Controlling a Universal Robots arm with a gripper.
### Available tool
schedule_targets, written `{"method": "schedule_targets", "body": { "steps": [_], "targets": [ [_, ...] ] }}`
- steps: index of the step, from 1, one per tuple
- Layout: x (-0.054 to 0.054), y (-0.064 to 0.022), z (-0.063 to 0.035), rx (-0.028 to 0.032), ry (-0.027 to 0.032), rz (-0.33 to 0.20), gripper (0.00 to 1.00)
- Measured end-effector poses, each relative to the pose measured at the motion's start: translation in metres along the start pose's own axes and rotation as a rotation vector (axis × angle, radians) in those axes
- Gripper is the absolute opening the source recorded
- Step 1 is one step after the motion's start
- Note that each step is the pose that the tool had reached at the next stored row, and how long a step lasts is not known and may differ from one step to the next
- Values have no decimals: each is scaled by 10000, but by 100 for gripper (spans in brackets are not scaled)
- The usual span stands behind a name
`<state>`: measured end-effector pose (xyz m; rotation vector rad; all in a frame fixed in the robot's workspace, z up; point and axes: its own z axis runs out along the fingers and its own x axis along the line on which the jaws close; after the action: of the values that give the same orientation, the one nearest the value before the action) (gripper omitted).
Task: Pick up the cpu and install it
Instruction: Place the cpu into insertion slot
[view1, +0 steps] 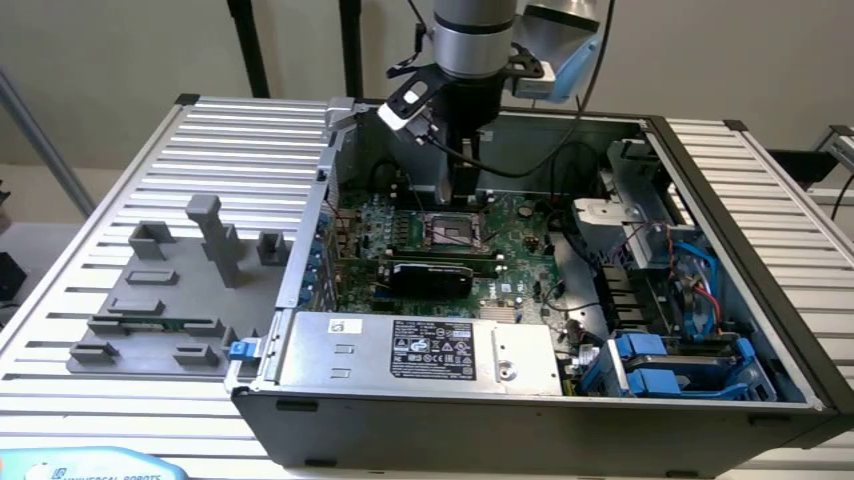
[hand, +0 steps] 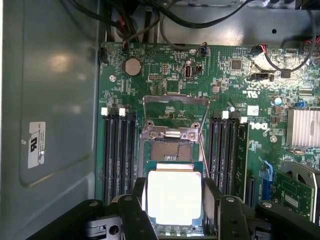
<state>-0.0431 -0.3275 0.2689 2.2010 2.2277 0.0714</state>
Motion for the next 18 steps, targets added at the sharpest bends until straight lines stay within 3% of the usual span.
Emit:
{"method": "schedule_targets", "body": {
  "steps": [11, 15, 18],
  "targets": [
    [-5, 68, 201, 71, 0, 3, 55],
    [-6, 70, 248, 174, -4, 4, 55],
    [-7, 71, 298, 215, -4, 7, 55]
  ]
}}
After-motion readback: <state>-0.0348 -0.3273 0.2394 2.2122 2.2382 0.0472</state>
